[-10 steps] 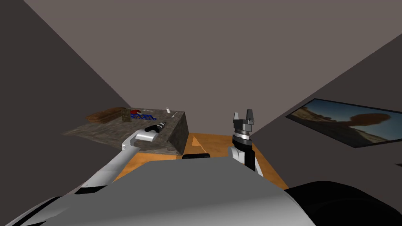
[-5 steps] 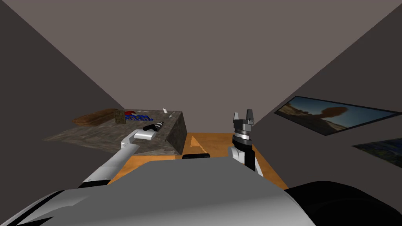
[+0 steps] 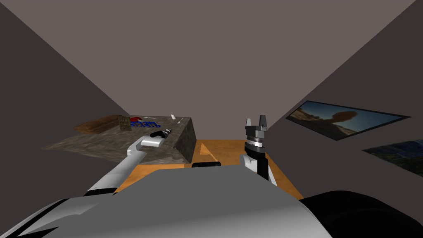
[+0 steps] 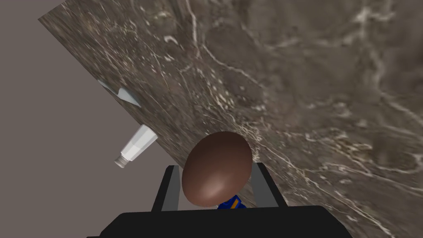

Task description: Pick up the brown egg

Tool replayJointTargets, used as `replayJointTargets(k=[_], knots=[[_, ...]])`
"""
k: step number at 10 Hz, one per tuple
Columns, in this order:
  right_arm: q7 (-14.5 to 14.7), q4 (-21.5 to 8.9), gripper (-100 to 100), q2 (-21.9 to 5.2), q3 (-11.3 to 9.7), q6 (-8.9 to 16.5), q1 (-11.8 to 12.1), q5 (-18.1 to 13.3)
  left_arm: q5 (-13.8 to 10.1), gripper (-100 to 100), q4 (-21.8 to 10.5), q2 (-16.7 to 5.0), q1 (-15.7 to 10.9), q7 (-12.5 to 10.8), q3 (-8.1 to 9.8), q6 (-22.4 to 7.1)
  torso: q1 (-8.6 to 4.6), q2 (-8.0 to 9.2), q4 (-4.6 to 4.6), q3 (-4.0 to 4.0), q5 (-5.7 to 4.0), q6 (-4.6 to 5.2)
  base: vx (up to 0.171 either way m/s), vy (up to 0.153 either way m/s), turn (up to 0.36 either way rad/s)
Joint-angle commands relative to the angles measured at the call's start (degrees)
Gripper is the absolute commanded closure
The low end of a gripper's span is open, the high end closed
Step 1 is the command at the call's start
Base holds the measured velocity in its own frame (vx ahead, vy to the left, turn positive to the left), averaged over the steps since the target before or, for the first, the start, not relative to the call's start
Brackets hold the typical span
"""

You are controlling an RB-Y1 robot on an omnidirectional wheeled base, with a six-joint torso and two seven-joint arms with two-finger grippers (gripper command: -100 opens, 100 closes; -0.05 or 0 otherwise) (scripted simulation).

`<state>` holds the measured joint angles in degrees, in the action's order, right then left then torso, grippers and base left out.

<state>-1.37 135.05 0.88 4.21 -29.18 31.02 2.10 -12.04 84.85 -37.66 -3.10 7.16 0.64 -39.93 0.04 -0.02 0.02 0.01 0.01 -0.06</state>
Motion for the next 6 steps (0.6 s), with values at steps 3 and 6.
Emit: replayJointTargets(k=[3,6], knots=[[0.0,0.0,0,0.0,0.0,0.0,0.0,0.0,0.0,0,0.0,0.0,0.0,0.0,0.00,0.0,0.00,0.00,0.00,0.00,-0.01,0.00,0.000,0.000,0.000],[0.0,0.0,0,0.0,0.0,0.0,0.0,0.0,1.2,100,6.4,0.9,2.7,-0.2,-1.88,-2.3,0.10,-0.23,-0.04,-0.12,0.01,-0.07,0.085,0.023,0.221]])
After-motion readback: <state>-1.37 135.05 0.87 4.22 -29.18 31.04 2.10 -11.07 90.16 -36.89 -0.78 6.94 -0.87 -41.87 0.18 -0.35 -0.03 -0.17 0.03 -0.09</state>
